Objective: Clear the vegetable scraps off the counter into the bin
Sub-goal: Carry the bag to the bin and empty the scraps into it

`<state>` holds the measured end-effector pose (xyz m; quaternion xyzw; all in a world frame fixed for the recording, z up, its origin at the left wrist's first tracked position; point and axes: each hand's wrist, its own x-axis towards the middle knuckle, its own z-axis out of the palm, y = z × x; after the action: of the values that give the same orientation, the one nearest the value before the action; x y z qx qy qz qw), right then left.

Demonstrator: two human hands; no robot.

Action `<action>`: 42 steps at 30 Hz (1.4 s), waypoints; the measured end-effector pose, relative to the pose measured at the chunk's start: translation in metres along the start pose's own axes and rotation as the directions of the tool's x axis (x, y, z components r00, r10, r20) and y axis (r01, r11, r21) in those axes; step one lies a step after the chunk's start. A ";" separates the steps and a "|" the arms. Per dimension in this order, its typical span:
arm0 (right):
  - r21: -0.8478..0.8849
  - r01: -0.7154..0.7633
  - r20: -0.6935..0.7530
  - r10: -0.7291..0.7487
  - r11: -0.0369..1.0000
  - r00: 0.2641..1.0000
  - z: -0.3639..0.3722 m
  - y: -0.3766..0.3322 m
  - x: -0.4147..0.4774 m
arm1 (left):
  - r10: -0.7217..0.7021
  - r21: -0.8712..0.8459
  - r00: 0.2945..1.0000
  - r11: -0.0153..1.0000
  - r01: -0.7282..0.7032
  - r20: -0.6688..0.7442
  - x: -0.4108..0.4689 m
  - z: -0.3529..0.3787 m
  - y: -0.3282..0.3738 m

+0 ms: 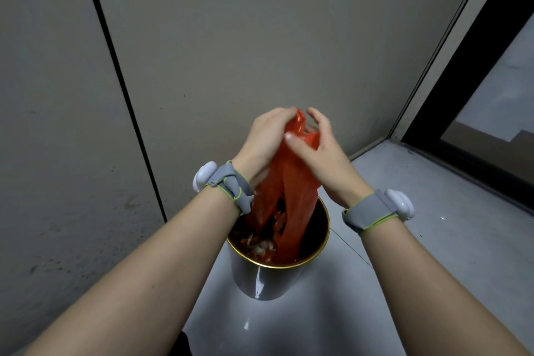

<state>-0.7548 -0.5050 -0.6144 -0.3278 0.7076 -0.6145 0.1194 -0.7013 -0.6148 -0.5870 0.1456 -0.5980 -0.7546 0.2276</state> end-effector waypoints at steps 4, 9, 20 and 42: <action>-0.096 0.147 0.004 -0.148 0.984 0.989 -0.002 0.008 0.004 | 0.016 -0.055 0.998 0.998 -0.012 0.060 0.002 0.008 -0.001; -0.073 0.122 -0.133 -0.131 0.990 0.982 -0.006 0.020 0.007 | 0.431 0.530 0.881 0.709 -0.465 0.197 -0.006 -0.003 -0.039; -0.880 0.082 0.227 0.262 0.468 0.938 -0.020 0.097 -0.016 | -0.155 0.910 0.919 -0.152 -0.385 0.363 -0.001 -0.062 -0.104; -0.949 -0.038 0.082 0.363 0.312 0.928 -0.003 0.153 -0.028 | -0.263 0.944 0.947 -0.220 -0.246 0.186 -0.005 -0.070 -0.169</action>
<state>-0.7838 -0.4814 -0.7654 -0.3280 0.9405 -0.0233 0.0850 -0.6913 -0.6401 -0.7683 0.1467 -0.9859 -0.0133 -0.0792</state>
